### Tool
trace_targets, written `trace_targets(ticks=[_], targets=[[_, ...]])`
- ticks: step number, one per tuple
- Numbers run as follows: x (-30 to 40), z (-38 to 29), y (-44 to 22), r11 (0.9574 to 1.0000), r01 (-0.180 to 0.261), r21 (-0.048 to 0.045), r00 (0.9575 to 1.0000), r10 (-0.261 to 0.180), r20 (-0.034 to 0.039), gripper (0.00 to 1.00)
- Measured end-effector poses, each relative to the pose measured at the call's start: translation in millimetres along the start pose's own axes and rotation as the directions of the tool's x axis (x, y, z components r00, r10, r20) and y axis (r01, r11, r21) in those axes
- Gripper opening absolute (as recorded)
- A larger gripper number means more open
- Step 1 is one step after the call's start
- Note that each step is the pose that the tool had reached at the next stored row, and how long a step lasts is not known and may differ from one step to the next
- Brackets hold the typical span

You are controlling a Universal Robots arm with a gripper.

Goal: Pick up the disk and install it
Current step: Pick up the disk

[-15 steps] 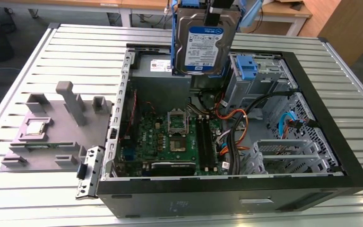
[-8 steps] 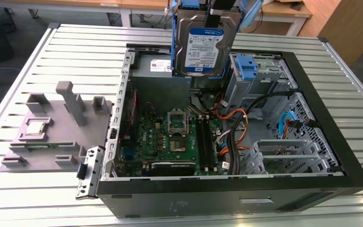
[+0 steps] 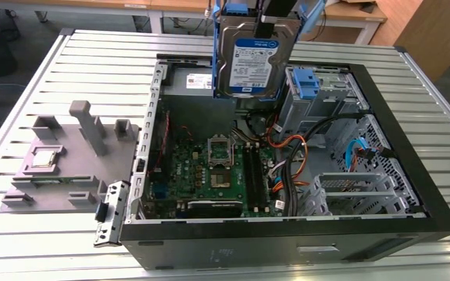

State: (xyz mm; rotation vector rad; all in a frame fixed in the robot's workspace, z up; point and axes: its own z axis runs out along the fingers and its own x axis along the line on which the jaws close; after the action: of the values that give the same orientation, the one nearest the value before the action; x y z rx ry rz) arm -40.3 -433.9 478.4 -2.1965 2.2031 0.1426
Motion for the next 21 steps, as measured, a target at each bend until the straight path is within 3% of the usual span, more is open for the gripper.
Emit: trace_targets(ticks=[21], targets=[[24.6, -0.2, -0.1, 1.0000, 0.000, 0.0000, 1.0000, 0.000, 0.0077, 0.35]])
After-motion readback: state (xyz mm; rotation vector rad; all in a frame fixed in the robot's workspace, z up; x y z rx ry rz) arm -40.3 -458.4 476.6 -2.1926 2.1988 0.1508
